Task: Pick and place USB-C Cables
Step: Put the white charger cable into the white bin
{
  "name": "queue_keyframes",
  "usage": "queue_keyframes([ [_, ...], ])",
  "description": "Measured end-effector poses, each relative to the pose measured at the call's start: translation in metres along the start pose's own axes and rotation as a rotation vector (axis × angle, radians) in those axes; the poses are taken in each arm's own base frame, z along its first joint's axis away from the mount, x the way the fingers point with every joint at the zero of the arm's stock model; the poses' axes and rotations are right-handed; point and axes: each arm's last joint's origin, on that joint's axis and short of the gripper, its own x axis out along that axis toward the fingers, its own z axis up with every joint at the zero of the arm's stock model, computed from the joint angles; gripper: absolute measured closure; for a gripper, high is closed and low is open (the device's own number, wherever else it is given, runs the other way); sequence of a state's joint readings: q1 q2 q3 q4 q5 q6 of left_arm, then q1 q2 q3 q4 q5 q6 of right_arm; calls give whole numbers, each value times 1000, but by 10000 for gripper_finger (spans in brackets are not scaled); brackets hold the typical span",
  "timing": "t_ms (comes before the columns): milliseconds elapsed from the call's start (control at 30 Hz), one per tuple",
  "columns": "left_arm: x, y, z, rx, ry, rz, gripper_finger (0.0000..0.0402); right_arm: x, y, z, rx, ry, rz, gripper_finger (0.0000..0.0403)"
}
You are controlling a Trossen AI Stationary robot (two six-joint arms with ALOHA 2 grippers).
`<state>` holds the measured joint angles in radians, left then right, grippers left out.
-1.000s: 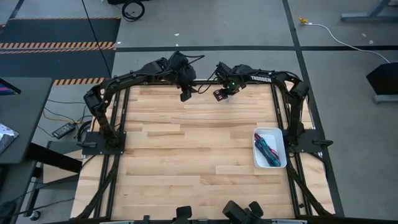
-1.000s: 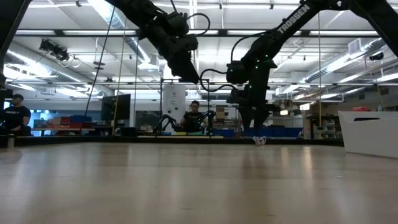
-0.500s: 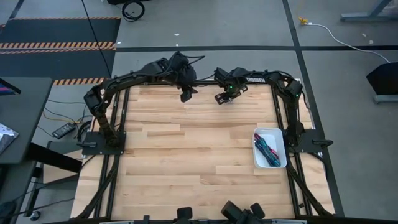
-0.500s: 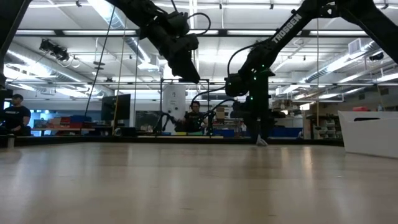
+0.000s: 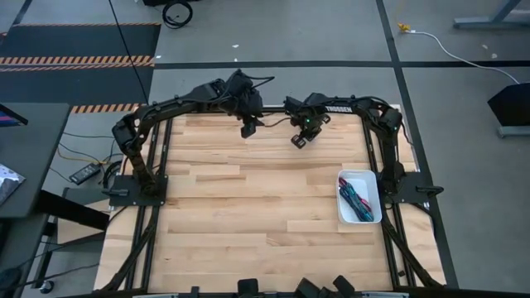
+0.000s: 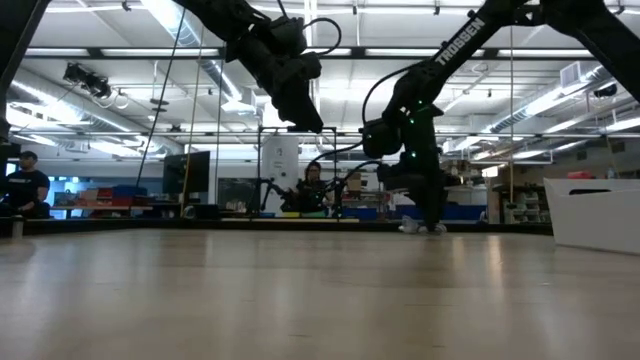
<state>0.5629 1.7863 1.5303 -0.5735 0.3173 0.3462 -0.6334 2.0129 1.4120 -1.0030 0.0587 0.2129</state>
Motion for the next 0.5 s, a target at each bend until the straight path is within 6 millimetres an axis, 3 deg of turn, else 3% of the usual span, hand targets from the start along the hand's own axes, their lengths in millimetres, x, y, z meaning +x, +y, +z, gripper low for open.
queue_keyframes([
  [200, 0, 0, 0, -1, -1, 2, 230, -19, 9, -17, -63, 167, -122, 389],
  [367, 0, 0, 0, -2, 0, 2, 230, -61, 26, -30, -131, 133, -172, 391],
  [500, 0, 0, 0, -3, 2, 2, 230, -97, 46, -55, -158, 90, -170, 391],
])
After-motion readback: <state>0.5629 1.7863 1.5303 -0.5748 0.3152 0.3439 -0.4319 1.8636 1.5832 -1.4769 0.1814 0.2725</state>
